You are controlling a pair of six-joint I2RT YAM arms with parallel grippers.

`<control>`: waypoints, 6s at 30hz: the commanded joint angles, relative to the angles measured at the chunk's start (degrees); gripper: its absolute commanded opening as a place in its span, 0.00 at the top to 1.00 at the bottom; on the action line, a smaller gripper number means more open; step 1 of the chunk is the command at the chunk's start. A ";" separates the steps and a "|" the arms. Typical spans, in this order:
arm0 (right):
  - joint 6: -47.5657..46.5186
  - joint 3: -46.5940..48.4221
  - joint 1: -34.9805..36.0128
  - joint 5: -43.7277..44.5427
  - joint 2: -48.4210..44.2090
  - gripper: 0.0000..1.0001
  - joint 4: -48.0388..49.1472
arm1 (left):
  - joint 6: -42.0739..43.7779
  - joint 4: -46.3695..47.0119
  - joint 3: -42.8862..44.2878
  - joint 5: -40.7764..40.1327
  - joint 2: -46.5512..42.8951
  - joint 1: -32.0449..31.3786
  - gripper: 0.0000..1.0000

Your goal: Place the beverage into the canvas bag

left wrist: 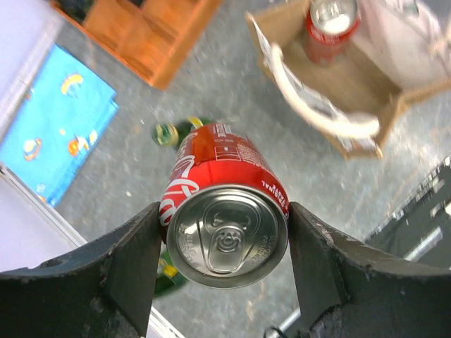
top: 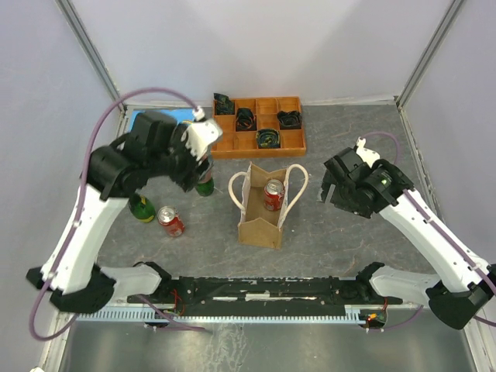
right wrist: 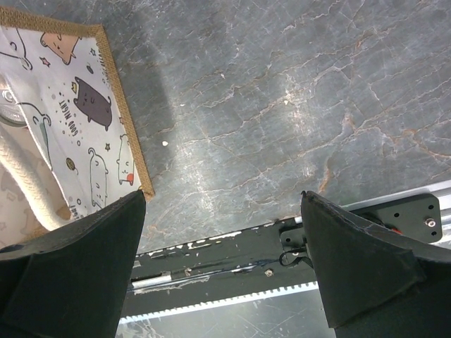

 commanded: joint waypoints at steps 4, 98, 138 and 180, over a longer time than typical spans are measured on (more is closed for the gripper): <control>-1.07 1.37 -0.17 0.99 -0.29 0.01 1.94 | -2.47 2.83 26.62 5.14 20.96 0.88 0.97; 2.44 -1.01 -0.23 2.30 -5.64 0.01 -2.68 | -9.30 33.82 -18.15 0.74 26.47 -10.45 0.01; 0.78 -2.71 -0.17 -0.30 -2.71 0.01 1.78 | 2.98 4.71 -30.53 2.95 4.67 24.24 0.01; 0.20 -2.26 -0.16 -1.63 -0.79 0.01 2.62 | 5.22 9.28 -39.61 1.80 4.18 25.29 0.01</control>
